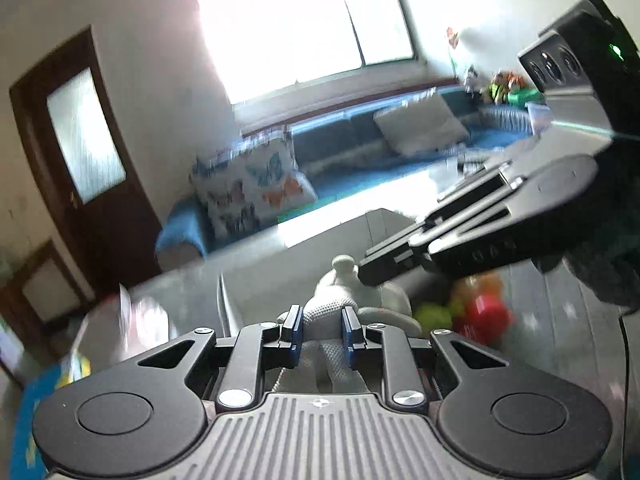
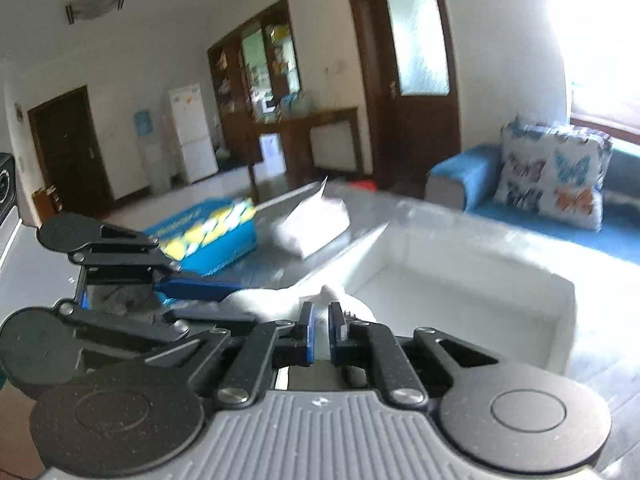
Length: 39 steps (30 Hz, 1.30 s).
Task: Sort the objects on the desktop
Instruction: 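Lower the bunny into the shoebox and open the left gripper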
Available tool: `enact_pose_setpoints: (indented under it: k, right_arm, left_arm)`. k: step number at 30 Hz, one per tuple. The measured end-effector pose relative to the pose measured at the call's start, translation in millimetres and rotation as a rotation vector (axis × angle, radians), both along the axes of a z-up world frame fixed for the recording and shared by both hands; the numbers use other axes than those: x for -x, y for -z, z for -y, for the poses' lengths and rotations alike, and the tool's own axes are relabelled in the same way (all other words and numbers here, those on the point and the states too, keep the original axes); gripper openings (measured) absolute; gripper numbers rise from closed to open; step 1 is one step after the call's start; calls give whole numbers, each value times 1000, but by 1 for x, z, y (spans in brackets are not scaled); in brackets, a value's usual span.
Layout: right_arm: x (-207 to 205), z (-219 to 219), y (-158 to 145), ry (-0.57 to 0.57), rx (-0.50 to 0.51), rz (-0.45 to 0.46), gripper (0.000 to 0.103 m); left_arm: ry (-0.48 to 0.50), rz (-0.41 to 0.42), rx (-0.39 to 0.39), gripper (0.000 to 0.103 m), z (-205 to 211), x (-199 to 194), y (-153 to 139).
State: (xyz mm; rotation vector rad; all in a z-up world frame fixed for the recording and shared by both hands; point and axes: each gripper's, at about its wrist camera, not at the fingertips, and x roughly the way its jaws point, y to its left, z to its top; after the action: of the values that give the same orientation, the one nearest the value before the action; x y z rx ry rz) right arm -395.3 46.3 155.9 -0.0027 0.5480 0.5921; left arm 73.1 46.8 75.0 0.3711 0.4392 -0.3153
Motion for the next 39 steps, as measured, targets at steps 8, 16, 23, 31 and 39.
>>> enact_pose_setpoints:
  k: [8,16,23,31,39]
  right_arm:
    - [-59,29,11,117,6,-46,6]
    - [-131,50,48,175,3,-166,6]
    - [-189,50,84,149,29,-259,10]
    - [-246,54,100,157,40,-278,20]
    - [-288,82,96,163,72,-241,34]
  left_arm:
    - [87,4,5,22,31,-84,1]
    - [142,-176,-37,23,48,-156,55]
    - [103,-258,-55,29,41,-184,77]
    - [51,-272,-69,30,27,-179,78]
    - [16,-251,-16,30,26,-155,64]
